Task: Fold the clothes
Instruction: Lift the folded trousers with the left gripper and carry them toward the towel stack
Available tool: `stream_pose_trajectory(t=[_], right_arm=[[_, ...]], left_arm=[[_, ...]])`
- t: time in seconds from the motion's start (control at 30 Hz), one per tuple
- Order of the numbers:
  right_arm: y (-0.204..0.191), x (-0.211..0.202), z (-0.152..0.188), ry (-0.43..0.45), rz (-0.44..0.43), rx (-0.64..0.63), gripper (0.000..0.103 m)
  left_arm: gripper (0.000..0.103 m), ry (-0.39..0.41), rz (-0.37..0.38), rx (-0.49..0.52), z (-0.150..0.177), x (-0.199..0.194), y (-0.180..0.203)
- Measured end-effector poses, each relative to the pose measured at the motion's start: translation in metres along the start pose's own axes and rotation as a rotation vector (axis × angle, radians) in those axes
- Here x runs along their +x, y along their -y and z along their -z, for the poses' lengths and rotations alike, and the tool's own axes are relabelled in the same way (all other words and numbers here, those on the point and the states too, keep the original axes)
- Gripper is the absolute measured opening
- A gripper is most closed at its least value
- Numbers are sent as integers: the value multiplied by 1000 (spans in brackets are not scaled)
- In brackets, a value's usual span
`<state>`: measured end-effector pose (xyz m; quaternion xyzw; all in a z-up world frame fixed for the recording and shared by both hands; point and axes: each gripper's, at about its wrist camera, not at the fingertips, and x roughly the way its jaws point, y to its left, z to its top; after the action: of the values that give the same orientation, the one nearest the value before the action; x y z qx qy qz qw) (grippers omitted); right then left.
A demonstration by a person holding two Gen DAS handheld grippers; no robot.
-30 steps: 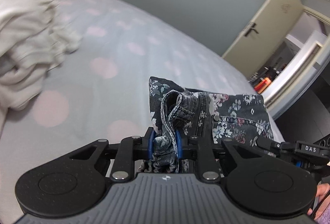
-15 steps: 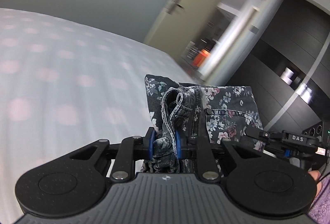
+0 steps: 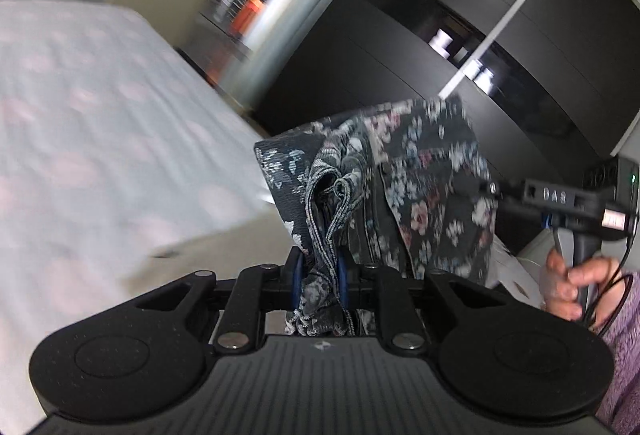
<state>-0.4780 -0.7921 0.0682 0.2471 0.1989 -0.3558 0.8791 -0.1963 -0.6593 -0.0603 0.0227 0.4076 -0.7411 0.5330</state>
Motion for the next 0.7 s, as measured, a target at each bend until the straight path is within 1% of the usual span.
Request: stream_pose_trajectory(t=[0.13, 0.23, 0.27, 0.4, 0.47, 0.5, 0.53, 0.6, 0.7], right_arm=[[40, -6, -27, -9, 134, -34, 11], [68, -4, -42, -21, 228, -71, 11], [79, -6, -42, -22, 253, -87, 11], [94, 12, -62, -46, 352, -161, 11], [98, 28, -71, -78, 400, -200, 11], [100, 37, -75, -96, 425, -224, 11], [101, 46, -78, -114, 450, -246, 11], [109, 68, -81, -150, 503, -262, 11], [123, 94, -78, -173, 549, -246, 11]], left_arm=[[13, -70, 70, 9, -5, 66, 19], [12, -87, 103, 2, -8, 105, 25], [12, -90, 112, -8, -9, 116, 26], [11, -109, 131, -54, -7, 156, 23], [11, -116, 132, -75, -7, 177, 24], [11, -119, 130, -85, -9, 183, 28], [11, -124, 123, -93, -13, 179, 33], [11, -138, 102, -116, -17, 181, 33], [11, -160, 82, -143, -26, 176, 39]])
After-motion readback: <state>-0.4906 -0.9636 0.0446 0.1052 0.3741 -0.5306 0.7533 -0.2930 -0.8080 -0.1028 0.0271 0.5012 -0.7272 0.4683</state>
